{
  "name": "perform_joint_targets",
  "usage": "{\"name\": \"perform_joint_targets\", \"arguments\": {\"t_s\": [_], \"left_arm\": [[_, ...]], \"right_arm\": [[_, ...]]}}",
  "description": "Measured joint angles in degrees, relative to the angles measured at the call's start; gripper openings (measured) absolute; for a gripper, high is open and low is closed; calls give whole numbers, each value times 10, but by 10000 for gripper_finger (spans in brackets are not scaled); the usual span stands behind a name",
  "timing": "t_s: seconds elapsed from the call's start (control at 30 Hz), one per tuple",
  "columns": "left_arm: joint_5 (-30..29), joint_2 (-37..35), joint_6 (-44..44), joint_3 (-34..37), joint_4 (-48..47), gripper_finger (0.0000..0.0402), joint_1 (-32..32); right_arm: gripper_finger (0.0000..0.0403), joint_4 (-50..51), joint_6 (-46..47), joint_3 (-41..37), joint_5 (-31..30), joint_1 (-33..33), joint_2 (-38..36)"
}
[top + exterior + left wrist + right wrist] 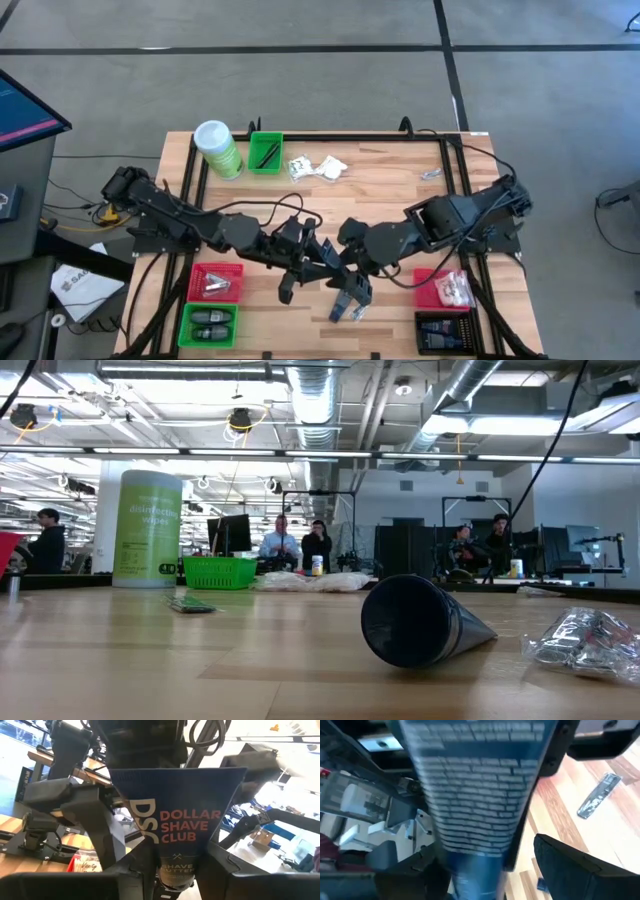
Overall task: Pick & Place Travel size toiletries
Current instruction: Put the shave cream into the black bin
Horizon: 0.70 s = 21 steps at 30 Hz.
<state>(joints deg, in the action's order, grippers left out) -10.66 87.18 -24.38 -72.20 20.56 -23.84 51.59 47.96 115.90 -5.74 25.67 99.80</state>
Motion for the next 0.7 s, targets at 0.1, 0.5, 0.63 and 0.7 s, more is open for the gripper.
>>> {"name": "perform_joint_targets", "arguments": {"t_s": [0.1, 0.5, 0.63, 0.7], "left_arm": [[0, 0, 0, 0, -1, 104, 2], [-1, 0, 1, 0, -10, 104, 2], [-4, 0, 1, 0, -15, 104, 2], [-4, 0, 2, 0, -16, 103, 2]], "right_arm": [[254, -4, 0, 1, 0, -3, -2], [160, -2, -4, 1, 6, -2, -1], [123, 0, -4, 1, 9, -2, -1], [112, 0, -4, 1, 12, -2, -1]]}}
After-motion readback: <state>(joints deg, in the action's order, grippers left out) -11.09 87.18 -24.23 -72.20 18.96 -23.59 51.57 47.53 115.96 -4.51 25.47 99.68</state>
